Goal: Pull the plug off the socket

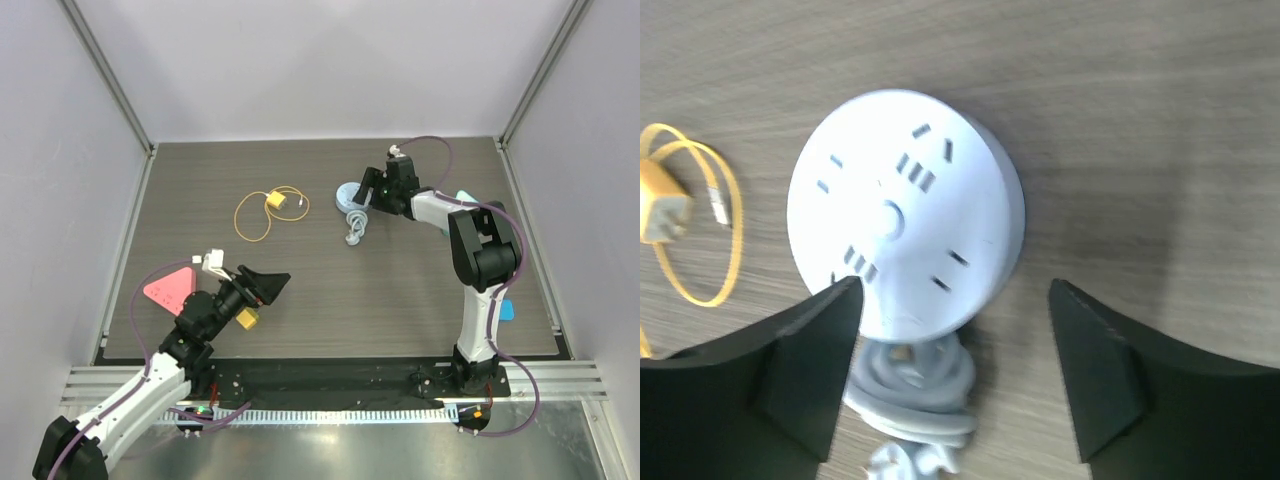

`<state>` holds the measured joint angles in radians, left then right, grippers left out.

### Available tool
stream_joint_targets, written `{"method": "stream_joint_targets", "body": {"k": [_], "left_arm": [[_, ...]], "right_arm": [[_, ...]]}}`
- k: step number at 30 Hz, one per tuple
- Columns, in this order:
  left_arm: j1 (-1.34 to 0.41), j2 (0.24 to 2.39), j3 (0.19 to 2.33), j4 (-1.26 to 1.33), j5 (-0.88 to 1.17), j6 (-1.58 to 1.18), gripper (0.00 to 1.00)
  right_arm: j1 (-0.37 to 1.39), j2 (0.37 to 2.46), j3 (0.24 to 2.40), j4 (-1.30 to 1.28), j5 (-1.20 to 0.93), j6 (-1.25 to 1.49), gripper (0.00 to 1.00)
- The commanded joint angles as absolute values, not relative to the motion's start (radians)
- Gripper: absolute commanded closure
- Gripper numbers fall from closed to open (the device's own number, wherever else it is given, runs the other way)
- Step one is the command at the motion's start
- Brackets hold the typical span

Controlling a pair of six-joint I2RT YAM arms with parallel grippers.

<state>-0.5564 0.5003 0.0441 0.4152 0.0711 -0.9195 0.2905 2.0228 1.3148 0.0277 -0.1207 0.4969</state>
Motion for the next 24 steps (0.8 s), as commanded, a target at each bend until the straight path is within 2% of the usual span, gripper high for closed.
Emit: {"method": "stream_joint_targets", "body": {"k": [1,4,5,8,18,22,24], "left_arm": [[-0.560,0.497,-0.037,0.462,0.058,-0.922,0.03],[-0.560,0.489,-0.037,0.451,0.057,-0.925,0.03],[-0.560,0.486,-0.035,0.448,0.057,-0.925,0.03],[-0.560,0.471,-0.035,0.431,0.052,-0.927,0.03],[-0.560,0.448,-0.037,0.416,0.072,-0.934,0.02],[-0.560,0.449,-0.028,0.405,0.080,-0.939,0.02],[-0.560,0.437,-0.028,0.390,0.078,-0.949,0.02]], "right_arm": [[0.285,1.956,1.345,-0.078,-0.046,0.456,0.16],[0.288,1.893,1.338,-0.121,-0.020,0.446,0.12],[0.290,1.863,1.300,-0.123,-0.014,0.451,0.06],[0.311,1.752,1.191,-0.124,-0.005,0.466,0.00],[0.592,1.378,0.737,-0.017,0.146,0.629,0.00],[0.624,1.180,0.496,0.110,0.103,0.724,0.00],[0.623,1.097,0.442,0.120,0.110,0.762,0.00]]}}
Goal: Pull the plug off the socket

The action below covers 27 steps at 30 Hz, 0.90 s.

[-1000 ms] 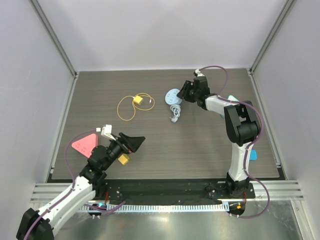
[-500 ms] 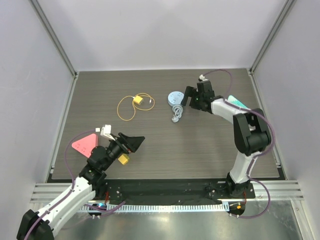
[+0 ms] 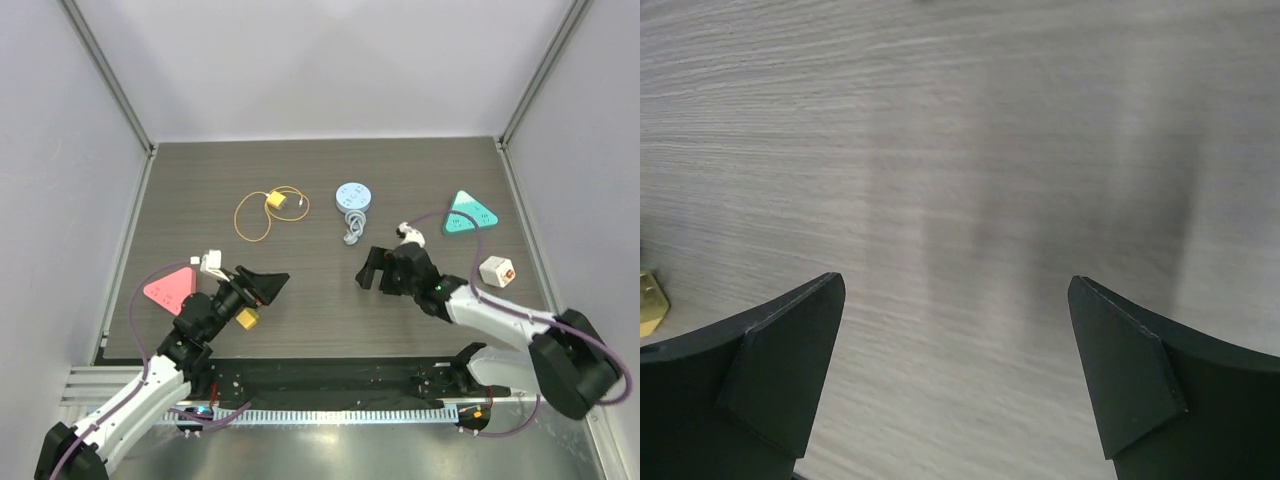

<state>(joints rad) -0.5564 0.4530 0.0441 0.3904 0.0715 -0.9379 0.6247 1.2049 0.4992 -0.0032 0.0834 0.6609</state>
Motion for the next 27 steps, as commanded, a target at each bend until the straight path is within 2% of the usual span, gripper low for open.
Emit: {"method": "stream_joint_targets", "body": {"k": [1,6,11,14,19,24,27], "left_arm": [[-0.560,0.431,-0.028,0.381,0.074,-0.953,0.02],[-0.558,0.348,-0.046,0.315,0.066,-0.995,0.02],[-0.560,0.233,-0.068,0.189,0.060,-1.081,0.01],[-0.560,0.163,-0.063,0.086,0.064,-1.117,0.00],[-0.560,0.077,-0.057,-0.037,0.071,-1.141,0.00],[-0.560,-0.042,-0.054,-0.169,0.058,-1.155,0.00],[-0.560,-0.017,-0.054,-0.170,0.063,-1.161,0.00]], "right_arm": [[0.623,1.019,0.395,0.118,0.136,0.773,0.00],[0.623,0.749,0.258,0.032,0.297,0.917,0.00],[0.623,0.462,0.080,0.064,0.262,1.001,0.00],[0.623,0.358,0.011,0.057,0.241,1.063,0.00],[0.621,0.273,-0.109,0.046,0.219,1.152,0.00],[0.623,0.253,-0.114,-0.031,0.233,1.134,0.00],[0.623,0.258,-0.114,-0.041,0.232,1.112,0.00]]}}
